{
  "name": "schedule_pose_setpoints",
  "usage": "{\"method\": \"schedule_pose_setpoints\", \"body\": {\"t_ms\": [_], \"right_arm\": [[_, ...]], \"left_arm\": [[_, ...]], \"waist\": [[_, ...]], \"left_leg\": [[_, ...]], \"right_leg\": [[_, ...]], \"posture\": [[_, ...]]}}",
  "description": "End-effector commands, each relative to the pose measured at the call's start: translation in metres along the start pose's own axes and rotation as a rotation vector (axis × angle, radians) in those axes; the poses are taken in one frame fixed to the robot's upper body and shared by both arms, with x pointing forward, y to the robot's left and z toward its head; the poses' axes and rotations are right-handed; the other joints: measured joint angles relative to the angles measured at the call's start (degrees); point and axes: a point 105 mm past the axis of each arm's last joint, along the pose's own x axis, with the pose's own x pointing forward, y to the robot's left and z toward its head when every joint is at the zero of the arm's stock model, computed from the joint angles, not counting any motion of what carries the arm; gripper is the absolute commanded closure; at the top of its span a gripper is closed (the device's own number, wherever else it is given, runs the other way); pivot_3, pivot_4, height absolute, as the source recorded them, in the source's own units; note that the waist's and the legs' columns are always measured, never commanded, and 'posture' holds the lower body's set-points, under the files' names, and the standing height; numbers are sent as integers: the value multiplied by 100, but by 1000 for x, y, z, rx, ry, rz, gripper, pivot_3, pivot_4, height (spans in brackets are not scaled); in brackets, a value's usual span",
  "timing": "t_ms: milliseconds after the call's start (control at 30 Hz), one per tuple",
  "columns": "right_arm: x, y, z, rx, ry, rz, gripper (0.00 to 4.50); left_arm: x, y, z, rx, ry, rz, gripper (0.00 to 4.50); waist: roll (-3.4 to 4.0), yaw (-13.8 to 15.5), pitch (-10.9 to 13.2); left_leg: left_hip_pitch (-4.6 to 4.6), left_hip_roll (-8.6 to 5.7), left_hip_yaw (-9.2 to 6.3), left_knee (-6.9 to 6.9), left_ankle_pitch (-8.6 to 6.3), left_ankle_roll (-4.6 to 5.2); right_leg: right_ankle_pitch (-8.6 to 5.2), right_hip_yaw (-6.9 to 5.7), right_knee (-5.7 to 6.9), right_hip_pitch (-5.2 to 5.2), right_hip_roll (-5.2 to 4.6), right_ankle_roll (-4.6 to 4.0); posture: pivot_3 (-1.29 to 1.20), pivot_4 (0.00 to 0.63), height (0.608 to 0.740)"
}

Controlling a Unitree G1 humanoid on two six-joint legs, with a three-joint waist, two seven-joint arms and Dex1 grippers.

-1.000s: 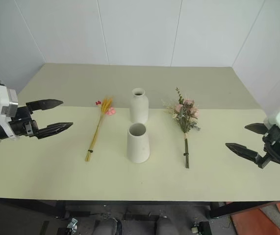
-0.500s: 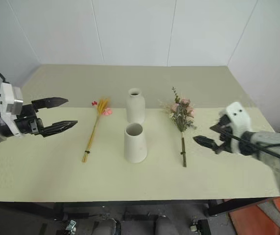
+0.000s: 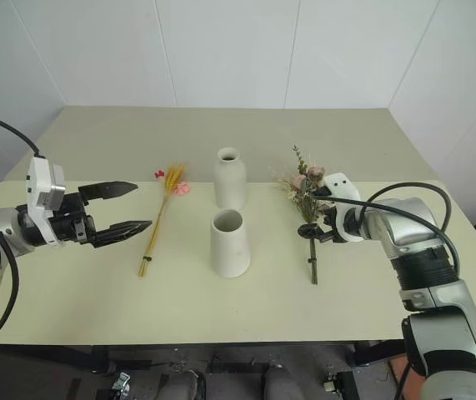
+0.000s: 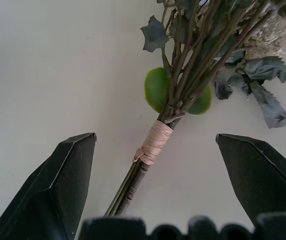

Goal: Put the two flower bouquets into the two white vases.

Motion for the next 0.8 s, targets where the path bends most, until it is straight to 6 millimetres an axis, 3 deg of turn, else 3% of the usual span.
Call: {"method": "schedule_pose_setpoints", "body": {"t_ms": [33,67,167,533,700,767,800], "right_arm": [[1,-4,13,-20,-6,-17,0],[3,-5,14,-18,-1,-20,0],[9,-9,15,0,25,-20,571],[20,-16,22,37,37,-41,4302],[20,-20,31,43,-8,-87,4320],[13,-26,59,13,-163,-179,4320],[5,-29,82,1,-303,-243,4320]], "left_arm": [[-5,1,12,42,-15,19,8],[-5,0,11,41,-12,19,8],[-5,0,8,41,7,22,0],[-8,0,7,38,17,32,0],[-9,3,7,47,23,34,0],[-10,6,9,59,26,39,0],[-10,7,10,65,27,42,0]], "waist": [[0,-4,0],[0,-10,0],[1,-8,0],[1,-13,1],[1,-12,1],[2,-19,1],[2,-26,1]], "left_leg": [[0,0,0,0,0,0],[0,1,-1,0,0,0],[2,0,0,0,0,0],[3,0,0,-1,0,0],[4,0,0,-1,0,0],[4,0,0,-1,0,0],[4,0,1,-1,0,0]], "right_leg": [[0,0,0,0,0,0],[0,0,0,0,1,0],[0,-1,0,1,0,0],[1,0,1,1,0,-1],[1,-1,2,1,0,-2],[1,0,4,1,0,-2],[1,0,4,0,0,-2]], "posture": [[0,150,740],[0,150,740],[0,150,740],[0,150,740],[0,150,740],[0,150,740],[0,150,740]]}}
